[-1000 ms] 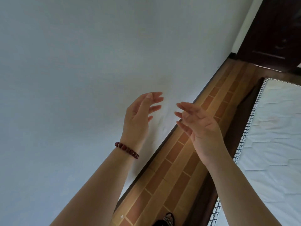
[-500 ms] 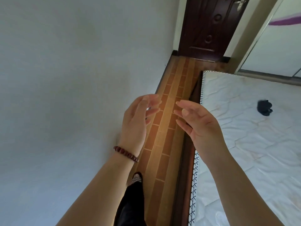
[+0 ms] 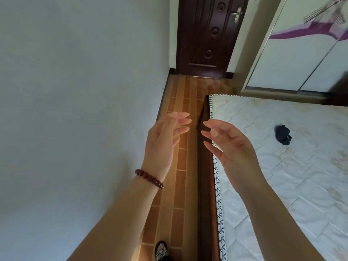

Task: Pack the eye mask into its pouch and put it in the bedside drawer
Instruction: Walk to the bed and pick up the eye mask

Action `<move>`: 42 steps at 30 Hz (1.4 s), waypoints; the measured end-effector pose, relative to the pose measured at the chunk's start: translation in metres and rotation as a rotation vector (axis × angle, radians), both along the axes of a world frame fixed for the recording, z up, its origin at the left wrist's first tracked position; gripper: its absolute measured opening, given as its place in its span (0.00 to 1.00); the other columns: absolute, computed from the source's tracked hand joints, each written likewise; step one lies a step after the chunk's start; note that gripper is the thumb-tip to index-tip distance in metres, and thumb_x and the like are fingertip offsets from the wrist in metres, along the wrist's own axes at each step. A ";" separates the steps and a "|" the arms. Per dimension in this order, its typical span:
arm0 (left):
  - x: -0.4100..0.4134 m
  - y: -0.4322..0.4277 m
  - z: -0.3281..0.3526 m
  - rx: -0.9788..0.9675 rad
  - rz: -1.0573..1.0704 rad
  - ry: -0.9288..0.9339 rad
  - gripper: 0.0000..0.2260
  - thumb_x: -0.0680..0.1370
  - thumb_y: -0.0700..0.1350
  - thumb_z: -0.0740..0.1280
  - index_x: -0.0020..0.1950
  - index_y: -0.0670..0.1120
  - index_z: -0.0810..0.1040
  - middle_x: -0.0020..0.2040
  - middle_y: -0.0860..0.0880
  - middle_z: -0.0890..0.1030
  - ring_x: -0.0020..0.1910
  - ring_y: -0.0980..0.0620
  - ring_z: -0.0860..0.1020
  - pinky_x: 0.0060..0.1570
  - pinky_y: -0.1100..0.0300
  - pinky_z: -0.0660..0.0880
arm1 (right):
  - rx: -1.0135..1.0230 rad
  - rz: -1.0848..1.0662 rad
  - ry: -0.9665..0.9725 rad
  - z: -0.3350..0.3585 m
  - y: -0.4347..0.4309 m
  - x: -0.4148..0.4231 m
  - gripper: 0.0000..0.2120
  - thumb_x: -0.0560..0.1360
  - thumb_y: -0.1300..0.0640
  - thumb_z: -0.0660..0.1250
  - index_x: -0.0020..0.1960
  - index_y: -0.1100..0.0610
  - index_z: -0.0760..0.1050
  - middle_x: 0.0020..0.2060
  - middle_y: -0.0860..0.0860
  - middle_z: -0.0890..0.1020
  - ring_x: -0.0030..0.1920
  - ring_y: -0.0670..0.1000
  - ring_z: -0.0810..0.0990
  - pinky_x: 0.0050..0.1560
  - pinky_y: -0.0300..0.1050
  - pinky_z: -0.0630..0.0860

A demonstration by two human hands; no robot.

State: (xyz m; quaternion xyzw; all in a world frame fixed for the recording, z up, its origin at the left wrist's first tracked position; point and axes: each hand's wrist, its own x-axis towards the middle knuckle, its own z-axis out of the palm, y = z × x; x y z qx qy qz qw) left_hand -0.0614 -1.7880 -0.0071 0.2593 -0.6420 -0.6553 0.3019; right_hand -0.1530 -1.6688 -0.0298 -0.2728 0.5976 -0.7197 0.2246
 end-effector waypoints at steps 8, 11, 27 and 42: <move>-0.072 -0.064 -0.005 -0.018 -0.059 0.004 0.15 0.80 0.51 0.55 0.41 0.61 0.79 0.44 0.61 0.83 0.49 0.60 0.81 0.59 0.54 0.73 | 0.007 -0.071 -0.002 0.000 -0.058 -0.061 0.09 0.72 0.52 0.67 0.52 0.47 0.80 0.52 0.43 0.84 0.57 0.48 0.81 0.56 0.42 0.78; -0.097 -0.081 -0.009 -0.012 -0.082 -0.009 0.13 0.81 0.50 0.55 0.43 0.59 0.78 0.45 0.61 0.83 0.49 0.60 0.81 0.59 0.54 0.73 | 0.012 -0.089 -0.012 -0.003 -0.073 -0.085 0.12 0.69 0.49 0.67 0.52 0.48 0.80 0.52 0.44 0.84 0.57 0.48 0.81 0.57 0.43 0.78; -0.332 -0.200 -0.010 -0.074 -0.125 -0.030 0.12 0.81 0.52 0.54 0.46 0.59 0.77 0.46 0.60 0.82 0.49 0.62 0.80 0.53 0.62 0.74 | -0.011 -0.081 -0.015 -0.008 -0.196 -0.314 0.11 0.69 0.47 0.69 0.50 0.45 0.81 0.53 0.44 0.84 0.57 0.49 0.81 0.56 0.42 0.78; -0.487 -0.318 -0.017 0.008 -0.007 -0.043 0.13 0.80 0.52 0.56 0.43 0.57 0.78 0.45 0.56 0.84 0.49 0.56 0.82 0.58 0.51 0.74 | 0.033 -0.034 -0.070 -0.015 -0.319 -0.485 0.12 0.68 0.47 0.68 0.50 0.46 0.81 0.53 0.44 0.83 0.57 0.47 0.81 0.58 0.43 0.78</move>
